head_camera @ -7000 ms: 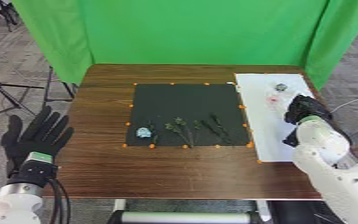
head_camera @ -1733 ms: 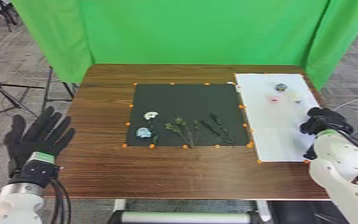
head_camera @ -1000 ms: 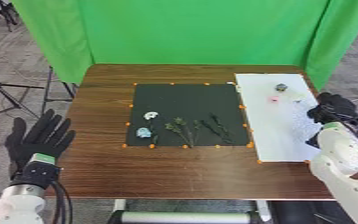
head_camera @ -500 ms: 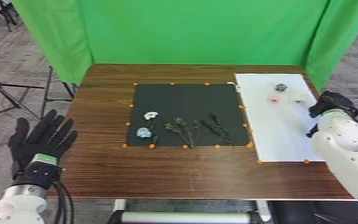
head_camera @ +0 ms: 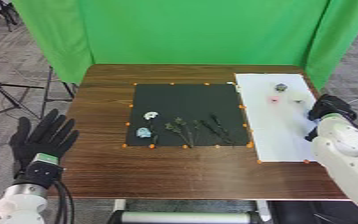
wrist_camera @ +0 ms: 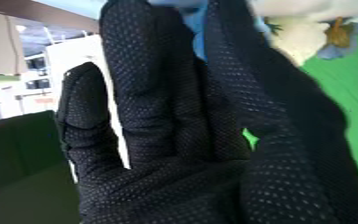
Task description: Arrange flowers
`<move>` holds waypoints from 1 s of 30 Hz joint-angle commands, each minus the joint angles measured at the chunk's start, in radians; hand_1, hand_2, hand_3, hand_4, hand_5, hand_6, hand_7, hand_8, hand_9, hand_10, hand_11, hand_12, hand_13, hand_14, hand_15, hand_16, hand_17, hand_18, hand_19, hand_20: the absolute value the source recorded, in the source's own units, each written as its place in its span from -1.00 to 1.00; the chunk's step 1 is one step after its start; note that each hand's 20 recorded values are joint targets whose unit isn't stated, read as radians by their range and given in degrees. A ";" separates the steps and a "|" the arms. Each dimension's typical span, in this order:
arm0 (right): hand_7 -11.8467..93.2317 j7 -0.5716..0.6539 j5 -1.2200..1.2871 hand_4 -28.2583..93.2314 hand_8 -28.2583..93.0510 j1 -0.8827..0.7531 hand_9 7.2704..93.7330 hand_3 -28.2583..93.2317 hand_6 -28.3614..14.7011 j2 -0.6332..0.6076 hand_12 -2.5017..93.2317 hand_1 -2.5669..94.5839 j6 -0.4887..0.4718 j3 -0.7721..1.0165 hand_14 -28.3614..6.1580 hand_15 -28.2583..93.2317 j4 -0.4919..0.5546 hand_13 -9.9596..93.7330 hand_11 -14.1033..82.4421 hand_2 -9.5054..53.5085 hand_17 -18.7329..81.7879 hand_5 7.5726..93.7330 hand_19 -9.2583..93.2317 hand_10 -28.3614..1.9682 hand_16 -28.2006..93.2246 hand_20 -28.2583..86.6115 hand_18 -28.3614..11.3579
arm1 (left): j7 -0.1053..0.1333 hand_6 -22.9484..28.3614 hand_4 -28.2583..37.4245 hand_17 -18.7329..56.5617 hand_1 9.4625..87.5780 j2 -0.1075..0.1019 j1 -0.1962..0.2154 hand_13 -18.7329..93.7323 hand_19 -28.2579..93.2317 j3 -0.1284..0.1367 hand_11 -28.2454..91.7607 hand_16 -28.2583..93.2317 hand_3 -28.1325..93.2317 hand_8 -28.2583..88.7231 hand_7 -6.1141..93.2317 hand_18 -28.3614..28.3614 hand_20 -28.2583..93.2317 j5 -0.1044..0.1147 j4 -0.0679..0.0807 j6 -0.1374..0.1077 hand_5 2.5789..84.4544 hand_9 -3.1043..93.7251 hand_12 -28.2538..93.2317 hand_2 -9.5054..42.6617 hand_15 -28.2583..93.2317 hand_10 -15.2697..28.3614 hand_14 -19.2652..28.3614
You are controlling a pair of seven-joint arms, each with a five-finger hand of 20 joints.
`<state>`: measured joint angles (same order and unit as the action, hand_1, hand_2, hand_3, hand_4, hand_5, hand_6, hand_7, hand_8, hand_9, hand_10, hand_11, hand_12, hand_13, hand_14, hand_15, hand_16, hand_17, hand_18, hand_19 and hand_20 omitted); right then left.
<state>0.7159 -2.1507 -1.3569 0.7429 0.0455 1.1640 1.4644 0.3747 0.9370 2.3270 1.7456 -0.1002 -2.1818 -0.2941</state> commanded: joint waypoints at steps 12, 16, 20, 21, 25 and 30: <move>-0.31 -0.093 -0.153 -1.00 -0.52 -0.132 0.74 0.27 0.44 0.075 -0.38 0.44 0.182 0.031 0.26 0.24 0.235 0.60 -0.54 -0.66 0.07 0.53 0.77 0.41 -0.03 0.24 -0.49 | -0.008 0.15 -1.00 -0.66 -0.57 0.015 0.046 -0.31 -0.08 0.040 -0.16 -0.67 0.60 -0.69 -0.58 0.43 -0.39 -0.006 -0.008 0.025 -0.19 -0.32 -0.36 -0.15 0.05 0.32 0.39; -0.31 -0.143 -0.213 -1.00 -0.53 -0.032 0.74 0.35 0.42 0.129 -0.40 0.39 0.192 -0.085 0.25 0.25 0.300 0.61 -0.53 -0.67 0.09 0.54 0.78 0.38 -0.04 0.23 -0.53 | -0.026 0.15 -1.00 -0.66 -0.57 0.011 0.024 -0.32 -0.08 0.038 -0.17 -0.66 0.60 -0.69 -0.58 0.42 -0.39 -0.010 0.003 0.032 -0.19 -0.32 -0.36 -0.15 0.04 0.31 0.39; -0.32 -0.232 -0.242 -1.00 -0.53 0.066 0.73 0.41 0.41 0.221 -0.42 0.34 0.175 -0.201 0.24 0.25 0.319 0.61 -0.51 -0.69 0.09 0.55 0.80 0.36 -0.05 0.22 -0.56 | -0.017 0.15 -1.00 -0.66 -0.58 0.009 0.022 -0.32 -0.08 0.034 -0.17 -0.66 0.59 -0.69 -0.59 0.42 -0.39 -0.005 0.004 0.031 -0.20 -0.33 -0.36 -0.15 0.03 0.31 0.38; -0.32 -0.245 -0.239 -1.00 -0.53 0.083 0.73 0.41 0.40 0.241 -0.42 0.34 0.166 -0.229 0.23 0.25 0.319 0.61 -0.51 -0.69 0.09 0.54 0.80 0.35 -0.05 0.21 -0.56 | -0.025 0.15 -1.00 -0.66 -0.58 0.008 0.011 -0.33 -0.08 0.026 -0.17 -0.66 0.59 -0.69 -0.59 0.42 -0.39 -0.006 0.008 0.028 -0.20 -0.33 -0.36 -0.15 0.03 0.32 0.38; -0.32 -0.285 -0.218 -1.00 -0.53 0.168 0.73 0.43 0.40 0.298 -0.43 0.33 0.126 -0.346 0.23 0.25 0.293 0.61 -0.51 -0.69 0.09 0.54 0.80 0.35 -0.05 0.21 -0.57 | -0.047 0.15 -1.00 -0.66 -0.58 0.006 -0.026 -0.33 -0.08 -0.001 -0.18 -0.66 0.59 -0.69 -0.59 0.42 -0.39 -0.015 0.020 0.039 -0.20 -0.33 -0.36 -0.14 0.03 0.32 0.38; -0.32 -0.318 -0.228 -1.00 -0.54 0.214 0.72 0.44 0.39 0.331 -0.43 0.32 0.092 -0.422 0.22 0.25 0.282 0.61 -0.52 -0.69 0.09 0.54 0.81 0.35 -0.05 0.20 -0.58 | -0.061 0.15 -1.00 -0.66 -0.58 0.001 -0.045 -0.33 -0.08 -0.006 -0.18 -0.66 0.59 -0.69 -0.59 0.42 -0.39 -0.024 0.024 0.038 -0.20 -0.34 -0.36 -0.15 0.03 0.32 0.38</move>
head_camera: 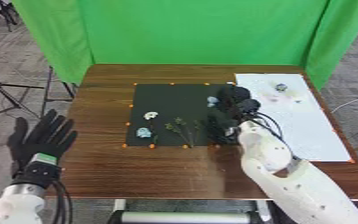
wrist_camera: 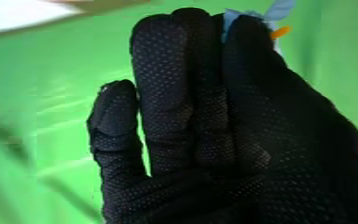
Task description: Arrange flowers
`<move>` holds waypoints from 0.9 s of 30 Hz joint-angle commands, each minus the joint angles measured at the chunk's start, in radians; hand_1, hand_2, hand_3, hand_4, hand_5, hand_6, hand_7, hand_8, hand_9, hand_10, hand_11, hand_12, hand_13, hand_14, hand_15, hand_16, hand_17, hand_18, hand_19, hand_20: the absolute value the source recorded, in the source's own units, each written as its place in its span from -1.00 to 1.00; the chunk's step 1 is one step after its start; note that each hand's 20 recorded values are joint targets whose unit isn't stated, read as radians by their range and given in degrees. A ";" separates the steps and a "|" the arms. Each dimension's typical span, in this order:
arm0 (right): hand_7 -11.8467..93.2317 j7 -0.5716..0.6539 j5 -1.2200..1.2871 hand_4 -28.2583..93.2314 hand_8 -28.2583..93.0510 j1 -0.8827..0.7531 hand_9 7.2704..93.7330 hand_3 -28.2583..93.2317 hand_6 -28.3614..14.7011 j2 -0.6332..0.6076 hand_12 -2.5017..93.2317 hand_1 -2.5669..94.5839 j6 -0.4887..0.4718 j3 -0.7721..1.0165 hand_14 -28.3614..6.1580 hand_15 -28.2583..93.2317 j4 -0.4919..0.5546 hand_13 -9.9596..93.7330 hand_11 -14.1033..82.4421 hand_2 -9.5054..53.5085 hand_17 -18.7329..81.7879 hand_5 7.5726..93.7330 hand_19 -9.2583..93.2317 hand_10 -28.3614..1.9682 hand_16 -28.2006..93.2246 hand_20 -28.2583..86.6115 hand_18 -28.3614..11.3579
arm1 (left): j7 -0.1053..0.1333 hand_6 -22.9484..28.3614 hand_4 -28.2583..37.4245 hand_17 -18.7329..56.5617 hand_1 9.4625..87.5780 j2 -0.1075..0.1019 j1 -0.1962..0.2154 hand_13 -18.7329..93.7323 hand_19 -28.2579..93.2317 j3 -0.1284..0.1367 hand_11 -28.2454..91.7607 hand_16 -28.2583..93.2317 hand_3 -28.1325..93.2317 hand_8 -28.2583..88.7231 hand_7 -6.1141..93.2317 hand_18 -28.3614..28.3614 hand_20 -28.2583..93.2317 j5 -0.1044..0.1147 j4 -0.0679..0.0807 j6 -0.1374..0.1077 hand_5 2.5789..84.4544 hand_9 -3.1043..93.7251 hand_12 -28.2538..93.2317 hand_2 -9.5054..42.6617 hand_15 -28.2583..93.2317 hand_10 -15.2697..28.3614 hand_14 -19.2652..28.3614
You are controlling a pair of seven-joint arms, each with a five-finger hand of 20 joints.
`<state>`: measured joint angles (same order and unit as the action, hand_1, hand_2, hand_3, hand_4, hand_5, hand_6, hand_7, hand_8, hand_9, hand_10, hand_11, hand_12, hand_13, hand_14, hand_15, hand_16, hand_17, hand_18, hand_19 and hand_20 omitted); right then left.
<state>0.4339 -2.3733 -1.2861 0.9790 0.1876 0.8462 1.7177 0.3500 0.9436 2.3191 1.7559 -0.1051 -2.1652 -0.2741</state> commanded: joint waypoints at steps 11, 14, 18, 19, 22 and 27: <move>-0.32 -0.074 -0.077 -1.00 -0.56 0.207 0.69 0.49 0.39 0.102 -0.45 0.28 -0.075 -0.203 0.23 0.24 -0.111 0.58 -0.51 -0.70 0.08 0.53 0.80 0.33 -0.02 0.19 -0.59 | -0.058 0.14 -1.00 -0.66 -0.58 -0.034 -0.112 -0.35 -0.09 -0.054 -0.20 -0.67 0.59 -0.68 -0.60 0.42 -0.39 -0.019 0.030 0.030 -0.21 -0.35 -0.36 -0.16 -0.03 0.31 0.31; -0.32 -0.063 -0.069 -1.00 -0.57 0.203 0.68 0.50 0.39 0.100 -0.45 0.28 -0.084 -0.210 0.22 0.23 -0.103 0.58 -0.51 -0.70 0.08 0.52 0.80 0.33 0.00 0.19 -0.59 | -0.049 0.14 -1.00 -0.66 -0.58 -0.037 -0.107 -0.35 -0.09 -0.056 -0.20 -0.67 0.59 -0.68 -0.60 0.42 -0.39 -0.016 0.025 0.012 -0.21 -0.35 -0.36 -0.16 -0.04 0.31 0.31; -0.31 -0.056 -0.074 -1.00 -0.57 0.198 0.68 0.52 0.39 0.099 -0.45 0.26 -0.091 -0.208 0.23 0.22 -0.094 0.58 -0.51 -0.73 0.08 0.52 0.80 0.32 0.01 0.18 -0.61 | -0.039 0.15 -1.00 -0.66 -0.58 -0.036 -0.100 -0.44 -0.10 -0.055 -0.21 -0.67 0.59 -0.68 -0.60 0.42 -0.39 -0.012 0.017 -0.008 -0.22 -0.40 -0.36 -0.16 -0.10 0.31 0.23; -0.31 -0.051 -0.056 -1.00 -0.58 0.195 0.68 0.53 0.38 0.100 -0.45 0.26 -0.100 -0.204 0.24 0.22 -0.087 0.57 -0.51 -0.75 0.07 0.52 0.80 0.32 0.02 0.18 -0.61 | -0.040 0.15 -1.00 -0.66 -0.58 -0.036 -0.100 -0.45 -0.10 -0.055 -0.21 -0.67 0.60 -0.68 -0.60 0.41 -0.39 -0.012 0.019 -0.006 -0.22 -0.42 -0.36 -0.17 -0.12 0.30 0.21; -0.31 -0.052 -0.052 -1.00 -0.58 0.185 0.67 0.55 0.38 0.100 -0.45 0.25 -0.109 -0.203 0.24 0.21 -0.071 0.57 -0.52 -0.77 0.07 0.52 0.80 0.32 0.05 0.18 -0.62 | -0.035 0.15 -1.00 -0.66 -0.58 -0.036 -0.095 -0.46 -0.10 -0.055 -0.21 -0.67 0.60 -0.68 -0.60 0.41 -0.39 -0.008 0.018 -0.009 -0.22 -0.42 -0.36 -0.17 -0.13 0.29 0.20; -0.32 -0.046 -0.046 -1.00 -0.58 0.171 0.65 0.56 0.35 0.100 -0.46 0.24 -0.136 -0.205 0.24 0.20 -0.053 0.56 -0.52 -0.82 0.07 0.49 0.79 0.30 0.06 0.17 -0.64 | -0.036 0.15 -1.00 -0.66 -0.57 -0.033 -0.099 -0.45 -0.10 -0.059 -0.21 -0.65 0.59 -0.68 -0.60 0.40 -0.39 -0.005 0.020 -0.004 -0.22 -0.43 -0.35 -0.17 -0.10 0.30 0.25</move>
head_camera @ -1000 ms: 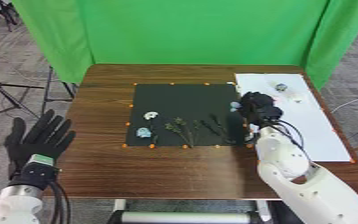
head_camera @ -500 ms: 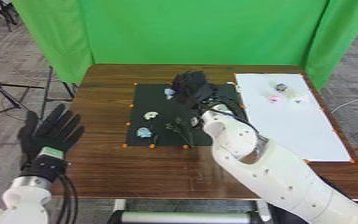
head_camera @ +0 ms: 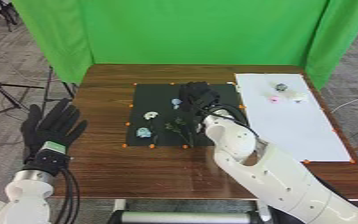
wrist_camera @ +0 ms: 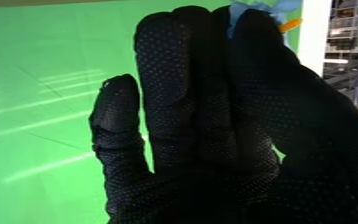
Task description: Arrange flowers
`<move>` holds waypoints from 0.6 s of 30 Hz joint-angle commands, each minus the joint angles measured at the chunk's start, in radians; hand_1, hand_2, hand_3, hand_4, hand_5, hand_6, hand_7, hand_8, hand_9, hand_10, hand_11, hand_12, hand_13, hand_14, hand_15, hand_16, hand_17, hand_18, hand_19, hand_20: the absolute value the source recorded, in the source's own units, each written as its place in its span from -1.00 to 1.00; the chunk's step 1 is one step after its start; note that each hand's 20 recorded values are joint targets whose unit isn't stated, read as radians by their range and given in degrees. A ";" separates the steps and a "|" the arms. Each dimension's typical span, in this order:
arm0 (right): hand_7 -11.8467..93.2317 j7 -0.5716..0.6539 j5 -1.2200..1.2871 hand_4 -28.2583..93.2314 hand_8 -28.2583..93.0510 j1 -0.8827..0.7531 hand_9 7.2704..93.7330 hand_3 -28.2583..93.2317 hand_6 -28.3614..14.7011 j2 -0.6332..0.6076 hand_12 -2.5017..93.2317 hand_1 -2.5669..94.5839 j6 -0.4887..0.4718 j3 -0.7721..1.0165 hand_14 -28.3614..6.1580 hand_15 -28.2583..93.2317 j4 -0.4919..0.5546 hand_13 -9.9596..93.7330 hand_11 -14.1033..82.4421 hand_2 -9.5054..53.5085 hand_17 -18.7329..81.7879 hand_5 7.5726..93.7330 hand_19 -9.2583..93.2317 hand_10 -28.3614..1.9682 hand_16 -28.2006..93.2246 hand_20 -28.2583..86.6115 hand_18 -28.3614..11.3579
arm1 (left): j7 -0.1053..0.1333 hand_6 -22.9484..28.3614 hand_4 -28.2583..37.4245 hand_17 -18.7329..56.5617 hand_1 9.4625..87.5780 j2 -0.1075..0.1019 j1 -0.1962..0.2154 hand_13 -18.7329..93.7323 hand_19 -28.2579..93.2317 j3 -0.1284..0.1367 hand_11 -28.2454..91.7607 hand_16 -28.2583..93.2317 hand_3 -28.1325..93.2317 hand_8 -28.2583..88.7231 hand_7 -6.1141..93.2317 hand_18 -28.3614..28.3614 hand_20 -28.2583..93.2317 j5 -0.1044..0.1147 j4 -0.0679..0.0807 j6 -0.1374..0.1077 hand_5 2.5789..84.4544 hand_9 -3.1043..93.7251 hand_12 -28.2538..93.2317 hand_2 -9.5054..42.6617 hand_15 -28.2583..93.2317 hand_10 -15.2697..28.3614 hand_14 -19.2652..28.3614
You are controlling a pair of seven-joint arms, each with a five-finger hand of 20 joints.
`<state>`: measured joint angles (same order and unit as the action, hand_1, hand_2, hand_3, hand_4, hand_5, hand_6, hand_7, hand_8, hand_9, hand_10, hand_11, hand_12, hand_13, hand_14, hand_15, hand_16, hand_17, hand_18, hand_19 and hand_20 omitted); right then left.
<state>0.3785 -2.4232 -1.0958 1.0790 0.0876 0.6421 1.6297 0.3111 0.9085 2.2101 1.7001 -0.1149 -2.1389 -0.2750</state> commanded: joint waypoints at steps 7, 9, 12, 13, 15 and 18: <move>-0.32 0.012 0.006 -1.00 -0.61 -0.034 0.58 0.63 0.32 0.005 -0.47 0.22 -0.069 0.006 0.34 0.14 0.015 0.55 -0.51 -1.00 0.06 0.37 0.79 0.27 0.14 0.14 -0.65 | -0.007 0.15 -1.00 -0.67 -0.58 0.010 0.017 -0.42 -0.10 0.004 -0.19 -0.64 0.59 -0.68 -0.59 0.41 -0.39 0.000 -0.007 -0.005 -0.22 -0.41 -0.35 -0.17 -0.04 0.32 0.32; -0.32 0.028 0.022 -1.00 -0.61 -0.036 0.57 0.63 0.32 0.008 -0.48 0.22 -0.079 0.010 0.35 0.14 0.009 0.54 -0.50 -1.00 0.06 0.37 0.79 0.27 0.14 0.14 -0.65 | -0.016 0.16 -1.00 -0.67 -0.58 0.011 0.019 -0.42 -0.09 0.008 -0.18 -0.65 0.59 -0.68 -0.58 0.42 -0.39 -0.005 -0.009 -0.009 -0.22 -0.40 -0.35 -0.17 -0.04 0.33 0.33; -0.35 0.033 0.025 -1.00 -0.67 -0.044 0.50 0.60 0.32 0.010 -0.54 0.25 -0.080 0.020 0.38 0.13 0.008 0.53 -0.44 -1.00 0.05 0.31 0.78 0.20 0.15 0.13 -0.66 | -0.012 0.16 -1.00 -0.67 -0.58 0.011 0.020 -0.42 -0.09 0.008 -0.18 -0.65 0.60 -0.68 -0.58 0.43 -0.39 -0.001 -0.009 -0.010 -0.22 -0.40 -0.35 -0.17 -0.03 0.33 0.35; -0.35 0.033 0.024 -1.00 -0.70 -0.045 0.47 0.59 0.32 0.010 -0.58 0.25 -0.082 0.023 0.37 0.12 0.010 0.52 -0.40 -1.00 0.05 0.30 0.78 0.18 0.15 0.13 -0.66 | -0.012 0.16 -1.00 -0.67 -0.58 0.012 0.020 -0.42 -0.09 0.009 -0.18 -0.65 0.60 -0.68 -0.58 0.43 -0.39 -0.002 -0.010 -0.012 -0.22 -0.40 -0.35 -0.17 -0.03 0.33 0.35; -0.35 0.032 0.030 -1.00 -0.77 -0.049 0.42 0.59 0.31 0.010 -0.61 0.25 -0.085 0.030 0.38 0.13 0.017 0.50 -0.38 -1.00 0.04 0.26 0.78 0.12 0.15 0.12 -0.65 | -0.010 0.16 -1.00 -0.67 -0.57 0.014 0.022 -0.42 -0.09 0.010 -0.18 -0.65 0.60 -0.68 -0.58 0.43 -0.39 0.004 -0.010 -0.011 -0.22 -0.40 -0.35 -0.17 -0.03 0.33 0.35; -0.36 0.031 0.026 -1.00 -0.78 -0.062 0.38 0.60 0.29 0.008 -0.63 0.22 -0.083 0.052 0.35 0.14 0.037 0.49 -0.38 -1.00 0.04 0.23 0.78 0.10 0.14 0.11 -0.66 | -0.009 0.16 -1.00 -0.67 -0.57 0.015 0.024 -0.42 -0.09 0.007 -0.18 -0.66 0.59 -0.68 -0.58 0.43 -0.39 0.007 -0.011 -0.012 -0.22 -0.40 -0.35 -0.18 -0.03 0.33 0.34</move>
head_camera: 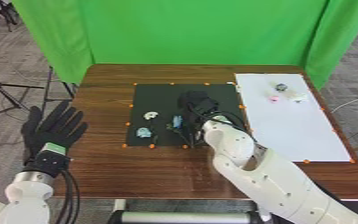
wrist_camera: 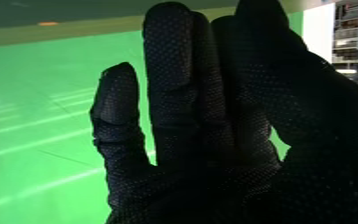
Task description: Arrange flowers
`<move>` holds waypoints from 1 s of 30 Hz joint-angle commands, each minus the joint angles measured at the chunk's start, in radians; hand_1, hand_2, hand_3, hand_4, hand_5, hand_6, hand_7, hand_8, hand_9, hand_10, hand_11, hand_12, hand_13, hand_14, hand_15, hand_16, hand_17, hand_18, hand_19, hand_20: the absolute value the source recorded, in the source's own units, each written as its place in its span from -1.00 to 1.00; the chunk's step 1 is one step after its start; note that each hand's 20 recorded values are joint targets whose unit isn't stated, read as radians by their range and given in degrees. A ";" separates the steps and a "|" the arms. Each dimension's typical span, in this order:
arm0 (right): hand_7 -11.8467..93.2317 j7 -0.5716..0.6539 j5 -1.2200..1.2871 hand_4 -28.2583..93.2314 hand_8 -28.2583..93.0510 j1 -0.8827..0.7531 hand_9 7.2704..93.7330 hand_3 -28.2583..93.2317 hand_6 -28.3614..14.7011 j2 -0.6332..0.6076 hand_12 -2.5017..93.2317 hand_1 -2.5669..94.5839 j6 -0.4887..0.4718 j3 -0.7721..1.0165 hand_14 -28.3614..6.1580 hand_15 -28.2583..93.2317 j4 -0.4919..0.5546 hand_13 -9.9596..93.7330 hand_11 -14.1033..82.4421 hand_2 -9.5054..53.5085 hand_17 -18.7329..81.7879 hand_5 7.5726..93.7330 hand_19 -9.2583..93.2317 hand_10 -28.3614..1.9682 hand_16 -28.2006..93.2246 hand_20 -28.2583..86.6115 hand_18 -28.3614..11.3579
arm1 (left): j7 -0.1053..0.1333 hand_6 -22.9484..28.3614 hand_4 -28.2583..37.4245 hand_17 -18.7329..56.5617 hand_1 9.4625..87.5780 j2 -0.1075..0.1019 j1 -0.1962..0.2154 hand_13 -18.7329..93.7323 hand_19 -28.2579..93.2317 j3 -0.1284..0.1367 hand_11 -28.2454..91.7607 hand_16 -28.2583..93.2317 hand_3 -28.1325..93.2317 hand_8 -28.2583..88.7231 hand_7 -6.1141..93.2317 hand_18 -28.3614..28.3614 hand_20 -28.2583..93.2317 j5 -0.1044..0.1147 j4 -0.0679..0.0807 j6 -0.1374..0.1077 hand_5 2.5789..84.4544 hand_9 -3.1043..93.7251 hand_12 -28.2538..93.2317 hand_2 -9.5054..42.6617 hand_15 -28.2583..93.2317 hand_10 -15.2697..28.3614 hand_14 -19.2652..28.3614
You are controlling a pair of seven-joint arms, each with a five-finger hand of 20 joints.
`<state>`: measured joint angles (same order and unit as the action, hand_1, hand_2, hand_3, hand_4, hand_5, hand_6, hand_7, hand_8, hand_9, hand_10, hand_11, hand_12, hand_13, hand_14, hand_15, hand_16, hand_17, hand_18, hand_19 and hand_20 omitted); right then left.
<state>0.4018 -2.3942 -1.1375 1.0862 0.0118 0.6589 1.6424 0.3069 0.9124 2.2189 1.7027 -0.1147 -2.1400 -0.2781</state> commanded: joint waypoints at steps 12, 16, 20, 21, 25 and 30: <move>-0.42 0.094 0.048 -1.00 -0.76 -0.123 0.08 0.76 0.16 -0.123 -0.67 -0.08 -0.016 0.304 0.01 0.33 0.099 0.41 -0.45 -1.00 0.02 0.06 0.78 -0.07 -0.12 0.09 -0.69 | -0.008 0.16 -1.00 -0.67 -0.57 0.014 0.021 -0.42 -0.09 0.014 -0.19 -0.66 0.59 -0.68 -0.58 0.42 -0.39 -0.005 -0.006 0.022 -0.22 -0.40 -0.35 -0.18 -0.03 0.33 0.34; -0.44 0.100 0.151 -1.00 -0.75 -0.161 -0.07 0.76 0.11 -0.161 -0.69 -0.09 -0.129 0.425 -0.03 0.45 0.119 0.36 -0.48 -1.00 -0.01 -0.07 0.78 -0.09 -0.15 0.09 -0.69 | -0.004 0.14 -1.00 -0.67 -0.57 0.014 0.022 -0.41 -0.10 0.017 -0.19 -0.66 0.59 -0.68 -0.58 0.42 -0.39 -0.003 -0.007 0.016 -0.25 -0.40 -0.35 -0.18 -0.03 0.32 0.34; -0.45 0.136 0.134 -1.00 -0.75 -0.173 -0.16 0.76 0.10 -0.191 -0.70 -0.07 -0.178 0.469 -0.05 0.52 0.115 0.34 -0.50 -1.00 -0.02 -0.16 0.79 -0.05 -0.15 0.10 -0.69 | 0.007 0.14 -1.00 -0.67 -0.57 0.009 0.040 -0.42 -0.10 0.025 -0.19 -0.65 0.59 -0.69 -0.58 0.42 -0.39 0.002 -0.013 0.016 -0.26 -0.41 -0.35 -0.18 -0.04 0.32 0.34; -0.45 0.145 0.142 -1.00 -0.75 -0.180 -0.18 0.76 0.10 -0.191 -0.70 -0.06 -0.200 0.496 -0.06 0.53 0.112 0.33 -0.50 -1.00 -0.02 -0.17 0.78 -0.05 -0.15 0.10 -0.69 | 0.007 0.14 -1.00 -0.67 -0.57 0.009 0.039 -0.42 -0.10 0.024 -0.19 -0.65 0.59 -0.69 -0.58 0.42 -0.39 0.001 -0.012 0.017 -0.26 -0.41 -0.35 -0.18 -0.04 0.32 0.34; -0.46 0.173 0.143 -1.00 -0.75 -0.180 -0.25 0.77 0.09 -0.201 -0.71 -0.05 -0.187 0.532 -0.09 0.56 0.095 0.30 -0.49 -1.00 -0.03 -0.21 0.78 -0.08 -0.16 0.10 -0.70 | 0.005 0.14 -1.00 -0.67 -0.58 0.019 0.039 -0.42 -0.10 0.022 -0.20 -0.65 0.59 -0.69 -0.58 0.42 -0.39 -0.004 -0.012 0.026 -0.26 -0.41 -0.35 -0.18 -0.04 0.32 0.34; -0.46 0.184 0.150 -1.00 -0.74 -0.143 -0.26 0.77 0.08 -0.212 -0.72 -0.04 -0.197 0.514 -0.09 0.56 0.038 0.29 -0.49 -1.00 -0.04 -0.22 0.78 -0.07 -0.18 0.11 -0.71 | 0.016 0.14 -1.00 -0.66 -0.58 0.020 0.046 -0.41 -0.11 0.018 -0.20 -0.65 0.59 -0.68 -0.58 0.42 -0.39 -0.001 -0.014 0.026 -0.26 -0.41 -0.35 -0.18 -0.04 0.32 0.34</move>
<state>0.5726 -2.2295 -1.3205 0.8952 -0.2025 1.1799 1.7407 0.3108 0.9212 2.2474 1.7225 -0.1152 -2.1443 -0.2669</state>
